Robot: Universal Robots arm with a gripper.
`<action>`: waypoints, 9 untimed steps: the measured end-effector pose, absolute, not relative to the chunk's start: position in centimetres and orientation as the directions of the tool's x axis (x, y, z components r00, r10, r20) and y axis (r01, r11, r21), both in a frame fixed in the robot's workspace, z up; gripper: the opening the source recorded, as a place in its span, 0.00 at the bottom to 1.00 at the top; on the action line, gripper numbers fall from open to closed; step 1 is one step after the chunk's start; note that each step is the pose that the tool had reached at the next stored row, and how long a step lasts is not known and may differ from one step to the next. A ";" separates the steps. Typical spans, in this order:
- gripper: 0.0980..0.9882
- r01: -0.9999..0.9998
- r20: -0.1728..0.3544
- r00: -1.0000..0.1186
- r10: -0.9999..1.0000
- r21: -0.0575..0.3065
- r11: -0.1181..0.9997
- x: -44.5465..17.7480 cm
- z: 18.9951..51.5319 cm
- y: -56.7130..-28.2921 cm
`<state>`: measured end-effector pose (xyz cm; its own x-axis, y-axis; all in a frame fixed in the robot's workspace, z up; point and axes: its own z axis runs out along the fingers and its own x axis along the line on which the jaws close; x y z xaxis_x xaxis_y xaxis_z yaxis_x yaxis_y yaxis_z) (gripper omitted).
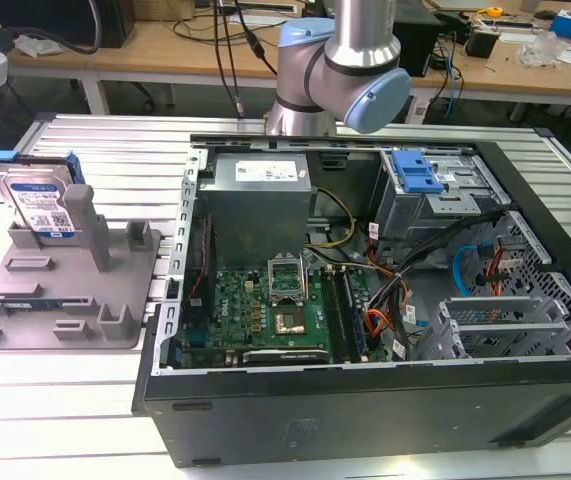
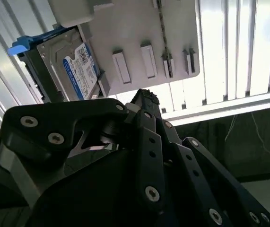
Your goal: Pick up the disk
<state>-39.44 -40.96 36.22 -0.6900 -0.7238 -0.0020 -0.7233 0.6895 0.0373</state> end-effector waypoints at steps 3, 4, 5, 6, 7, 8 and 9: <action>0.15 -0.804 -0.002 -0.594 -0.805 0.037 0.593 -39.4 36.1 -41.0; 0.22 -0.819 -0.002 -0.573 -0.819 0.037 0.573 -39.4 36.1 -41.0; 0.29 -0.829 -0.002 -0.558 -0.830 0.037 0.558 -39.4 36.1 -41.0; 0.36 -0.841 -0.002 -0.540 -0.841 0.037 0.540 -39.4 36.1 -41.0; 0.36 -0.850 -0.001 -0.525 -0.851 0.037 0.525 -39.4 36.1 -41.0; 0.36 -0.865 -0.001 -0.500 -0.866 0.037 0.500 -39.4 36.0 -41.0; 0.43 -0.878 0.000 -0.478 -0.879 0.036 0.477 -39.4 36.0 -41.0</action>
<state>-39.44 -40.96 36.02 -0.4775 -0.8786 -0.0003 -0.8780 0.4772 0.0362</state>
